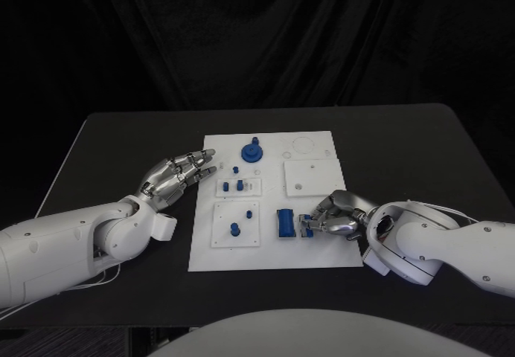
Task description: Assemble the parts on the task board
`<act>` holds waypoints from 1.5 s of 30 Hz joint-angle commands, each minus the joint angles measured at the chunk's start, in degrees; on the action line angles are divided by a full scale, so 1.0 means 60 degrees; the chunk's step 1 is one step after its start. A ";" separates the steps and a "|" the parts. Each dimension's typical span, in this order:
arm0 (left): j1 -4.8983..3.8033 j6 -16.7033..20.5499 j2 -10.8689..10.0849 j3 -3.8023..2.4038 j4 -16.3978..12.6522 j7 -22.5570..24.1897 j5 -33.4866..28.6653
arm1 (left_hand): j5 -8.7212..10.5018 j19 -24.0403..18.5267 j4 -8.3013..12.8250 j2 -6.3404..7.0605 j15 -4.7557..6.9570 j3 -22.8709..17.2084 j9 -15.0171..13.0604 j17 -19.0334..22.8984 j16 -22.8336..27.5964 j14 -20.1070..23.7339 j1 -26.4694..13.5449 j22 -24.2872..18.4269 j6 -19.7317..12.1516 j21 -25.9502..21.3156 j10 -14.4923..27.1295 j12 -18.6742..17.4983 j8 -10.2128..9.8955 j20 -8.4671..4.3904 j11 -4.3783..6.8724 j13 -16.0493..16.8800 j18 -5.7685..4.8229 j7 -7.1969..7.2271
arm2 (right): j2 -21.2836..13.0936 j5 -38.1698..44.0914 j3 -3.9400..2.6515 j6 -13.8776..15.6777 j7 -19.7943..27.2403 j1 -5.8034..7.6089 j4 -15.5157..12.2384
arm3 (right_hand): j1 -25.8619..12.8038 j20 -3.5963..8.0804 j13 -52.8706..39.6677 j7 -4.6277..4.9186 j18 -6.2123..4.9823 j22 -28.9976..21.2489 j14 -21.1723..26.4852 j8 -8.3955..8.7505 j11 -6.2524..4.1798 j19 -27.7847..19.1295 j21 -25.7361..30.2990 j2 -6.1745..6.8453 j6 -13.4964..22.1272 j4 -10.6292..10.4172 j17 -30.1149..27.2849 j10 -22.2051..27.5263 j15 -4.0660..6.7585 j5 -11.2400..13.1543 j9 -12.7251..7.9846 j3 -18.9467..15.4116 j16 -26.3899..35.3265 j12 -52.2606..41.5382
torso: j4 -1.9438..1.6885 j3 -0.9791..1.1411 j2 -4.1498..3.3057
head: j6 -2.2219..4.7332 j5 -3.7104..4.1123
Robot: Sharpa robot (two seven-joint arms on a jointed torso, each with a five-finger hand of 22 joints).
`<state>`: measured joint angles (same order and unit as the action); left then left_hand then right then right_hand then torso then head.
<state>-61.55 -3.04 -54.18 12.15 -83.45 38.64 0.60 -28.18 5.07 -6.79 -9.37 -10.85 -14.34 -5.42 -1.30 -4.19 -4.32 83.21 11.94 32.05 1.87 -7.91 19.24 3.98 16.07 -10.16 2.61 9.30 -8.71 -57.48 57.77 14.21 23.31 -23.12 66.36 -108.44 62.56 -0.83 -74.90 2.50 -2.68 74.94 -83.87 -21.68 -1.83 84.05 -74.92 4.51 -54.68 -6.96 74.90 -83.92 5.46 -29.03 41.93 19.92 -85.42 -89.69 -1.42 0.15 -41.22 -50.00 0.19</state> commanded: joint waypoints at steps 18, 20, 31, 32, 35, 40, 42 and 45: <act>0.0032 -0.0173 -0.0010 -0.0006 -0.0009 0.0051 -0.0003 | -0.0068 0.0028 0.0007 -0.0018 -0.0017 -0.0086 -0.0012 -0.0013 -0.0055 -0.0026 -0.0091 0.0010 0.0086 0.0055 -0.0022 0.0030 0.0053 0.0038 -0.0067 0.0012 0.0020 -0.0009 | 0.0105 0.0103 -0.0002 -0.0067 -0.0203 -0.0016 0.0118 | -0.0664 -0.0060 -0.2516 0.0036 -0.0144 0.1721 -0.0702 0.0039 0.0063 0.0108 0.0031 -0.0181 0.0046 -0.0557 0.0786 -0.1013 -0.0062 0.1087 -0.0120 -0.0574 0.0020 -0.0052 | 0.0002 0.0001 -0.0003 | 0.0000 -0.0007; 0.0033 -0.0170 -0.0015 -0.0006 -0.0010 0.0049 -0.0003 | -0.0068 0.0028 0.0007 -0.0017 -0.0017 -0.0092 -0.0015 -0.0012 -0.0051 -0.0022 -0.0093 0.0006 0.0103 0.0054 -0.0024 0.0034 0.0056 0.0038 -0.0067 0.0013 0.0020 -0.0011 | 0.0098 0.0129 -0.0002 -0.0018 -0.0184 -0.0016 0.0124 | -0.0713 -0.0062 -0.2516 0.0039 -0.0144 0.1721 -0.0705 0.0044 0.0067 0.0110 0.0031 -0.0203 0.0050 -0.0620 0.0797 -0.1013 -0.0065 0.1143 -0.0132 -0.0634 0.0014 -0.0052 | 0.0002 0.0000 -0.0003 | 0.0000 -0.0017; 0.0039 -0.0178 -0.0008 -0.0006 -0.0005 0.0033 -0.0003 | -0.0068 0.0028 0.0007 -0.0017 -0.0017 -0.0092 -0.0015 -0.0012 -0.0051 -0.0022 -0.0093 0.0006 0.0103 0.0054 -0.0024 0.0034 0.0056 0.0038 -0.0067 0.0013 0.0020 -0.0011 | 0.0085 0.0206 -0.0002 0.0109 -0.0082 -0.0016 0.0132 | -0.1331 -0.0075 -0.2516 0.0040 -0.0140 0.1731 -0.0717 0.0025 0.0072 0.0131 0.0008 -0.0377 0.0027 -0.1394 0.0857 -0.1013 -0.0073 0.1995 -0.0192 -0.1303 -0.0020 -0.0052 | 0.0007 0.0003 0.0004 | 0.0000 -0.0019; 0.0040 -0.0180 -0.0007 -0.0006 -0.0004 0.0030 -0.0003 | -0.0068 0.0028 0.0007 -0.0017 -0.0017 -0.0092 -0.0015 -0.0012 -0.0051 -0.0022 -0.0093 0.0006 0.0103 0.0054 -0.0024 0.0034 0.0056 0.0038 -0.0067 0.0013 0.0020 -0.0011 | 0.0085 0.0207 -0.0002 0.0109 -0.0077 -0.0016 0.0132 | -0.1340 -0.0075 -0.2516 0.0040 -0.0140 0.1731 -0.0719 0.0023 0.0072 0.0130 0.0009 -0.0372 0.0028 -0.1410 0.0865 -0.1013 -0.0072 0.2019 -0.0192 -0.1324 -0.0024 -0.0052 | 0.0008 0.0003 0.0005 | 0.0000 -0.0024; 0.0042 -0.0187 -0.0001 -0.0006 0.0002 0.0016 -0.0003 | -0.0068 0.0028 0.0007 -0.0017 -0.0017 -0.0092 -0.0015 -0.0012 -0.0051 -0.0022 -0.0093 0.0006 0.0103 0.0054 -0.0024 0.0034 0.0056 0.0038 -0.0067 0.0013 0.0020 -0.0011 | 0.0078 0.0210 -0.0002 0.0126 -0.0055 -0.0015 0.0131 | -0.1352 -0.0074 -0.2516 0.0039 -0.0138 0.1733 -0.0718 0.0020 0.0071 0.0134 0.0001 -0.0365 0.0029 -0.1438 0.0860 -0.1013 -0.0072 0.2063 -0.0194 -0.1371 -0.0022 -0.0052 | 0.0008 0.0007 0.0006 | 0.0000 -0.0036; 0.0046 -0.0189 -0.0001 -0.0006 0.0004 0.0012 -0.0003 | -0.0070 0.0025 0.0007 -0.0016 -0.0013 -0.0108 -0.0020 -0.0010 -0.0048 -0.0017 -0.0097 -0.0004 0.0132 0.0052 -0.0026 0.0036 0.0063 0.0037 -0.0067 0.0012 0.0020 -0.0020 | 0.0022 0.0212 -0.0002 0.0225 0.0068 -0.0015 0.0098 | -0.1412 -0.0071 -0.2516 0.0035 -0.0140 0.1732 -0.0718 0.0004 0.0068 0.0133 0.0007 -0.0379 0.0020 -0.1530 0.0862 -0.1013 -0.0069 0.2118 -0.0194 -0.1490 -0.0023 -0.0052 | 0.0011 0.0007 0.0005 | 0.0000 -0.0054; 0.0048 -0.0188 -0.0001 -0.0006 0.0003 0.0016 -0.0003 | -0.0070 0.0025 0.0007 -0.0016 -0.0013 -0.0108 -0.0020 -0.0010 -0.0048 -0.0017 -0.0097 -0.0004 0.0132 0.0052 -0.0026 0.0036 0.0063 0.0037 -0.0067 0.0012 0.0020 -0.0020 | -0.0020 0.0212 -0.0002 0.0242 0.0119 -0.0015 0.0066 | -0.1407 -0.0071 -0.2516 0.0030 -0.0138 0.1734 -0.0720 -0.0006 0.0066 0.0135 0.0000 -0.0387 0.0009 -0.1533 0.0875 -0.1013 -0.0068 0.2100 -0.0190 -0.1502 -0.0029 -0.0052 | 0.0016 0.0009 0.0005 | 0.0000 -0.0068; 0.0050 -0.0182 -0.0006 -0.0006 -0.0002 0.0022 -0.0003 | -0.0070 0.0025 0.0006 -0.0016 -0.0013 -0.0108 -0.0020 -0.0010 -0.0049 -0.0016 -0.0098 -0.0004 0.0133 0.0052 -0.0026 0.0036 0.0063 0.0037 -0.0067 0.0012 0.0020 -0.0021 | -0.0100 0.0213 -0.0002 0.0204 0.0164 -0.0015 0.0002 | -0.1195 -0.0048 -0.2516 -0.0014 -0.0139 0.1737 -0.0721 -0.0161 0.0034 0.0139 -0.0008 -0.0396 -0.0049 -0.1435 0.0881 -0.1013 -0.0043 0.1861 -0.0101 -0.1595 -0.0034 -0.0052 | 0.0014 0.0009 0.0004 | 0.0000 -0.0069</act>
<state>-61.36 -3.33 -54.25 12.15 -83.37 38.27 0.60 -28.41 5.07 -6.79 -9.38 -10.85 -14.66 -5.46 -1.30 -4.19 -4.32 83.21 11.93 32.49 1.87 -7.90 19.23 3.98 16.07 -10.15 2.61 9.30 -8.73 -57.90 58.66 14.21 23.65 -22.88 66.36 -108.10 54.68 -0.83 -74.93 2.47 -2.68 74.92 -84.02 -22.39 -1.83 84.05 -74.92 2.35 -54.68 -15.56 74.91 -83.93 5.30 -17.51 41.13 10.65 -85.43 -89.69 -1.35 0.18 -41.19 -50.00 -0.20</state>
